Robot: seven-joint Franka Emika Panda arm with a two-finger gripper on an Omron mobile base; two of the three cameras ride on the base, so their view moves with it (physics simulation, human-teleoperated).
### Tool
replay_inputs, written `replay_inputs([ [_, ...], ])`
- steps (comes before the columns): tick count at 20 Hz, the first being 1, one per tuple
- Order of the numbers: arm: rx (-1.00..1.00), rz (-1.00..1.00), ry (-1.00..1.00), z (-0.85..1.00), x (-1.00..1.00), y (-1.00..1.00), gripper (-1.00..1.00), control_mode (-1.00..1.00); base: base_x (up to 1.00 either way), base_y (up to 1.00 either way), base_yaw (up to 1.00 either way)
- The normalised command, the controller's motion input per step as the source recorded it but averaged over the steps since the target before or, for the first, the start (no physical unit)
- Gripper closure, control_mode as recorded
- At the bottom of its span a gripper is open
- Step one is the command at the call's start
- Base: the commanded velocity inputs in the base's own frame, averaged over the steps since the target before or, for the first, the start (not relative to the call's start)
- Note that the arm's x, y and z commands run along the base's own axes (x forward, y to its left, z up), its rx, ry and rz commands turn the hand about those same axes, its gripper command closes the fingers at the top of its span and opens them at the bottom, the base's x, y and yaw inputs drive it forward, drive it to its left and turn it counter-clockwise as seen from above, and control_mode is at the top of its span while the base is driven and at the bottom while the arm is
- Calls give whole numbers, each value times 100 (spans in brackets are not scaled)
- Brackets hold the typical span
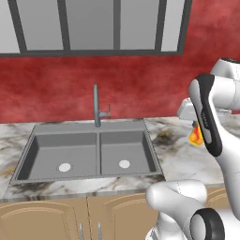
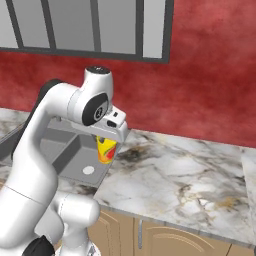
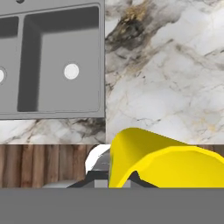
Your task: Pick the cup and bowl from the counter and place them on the counter next to the sink.
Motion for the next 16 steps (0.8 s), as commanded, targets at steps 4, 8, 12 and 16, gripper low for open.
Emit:
replay_inputs([
  [4, 0, 0, 0, 0, 0, 0, 100, 100, 0, 0, 0],
  [8, 0, 0, 0, 0, 0, 0, 100, -100, 0, 0, 0],
  [12, 0, 0, 0, -3, 8, 1, 100, -100, 0, 0, 0],
  [16, 0, 0, 0, -2, 30, 15, 100, -100, 0, 0, 0],
])
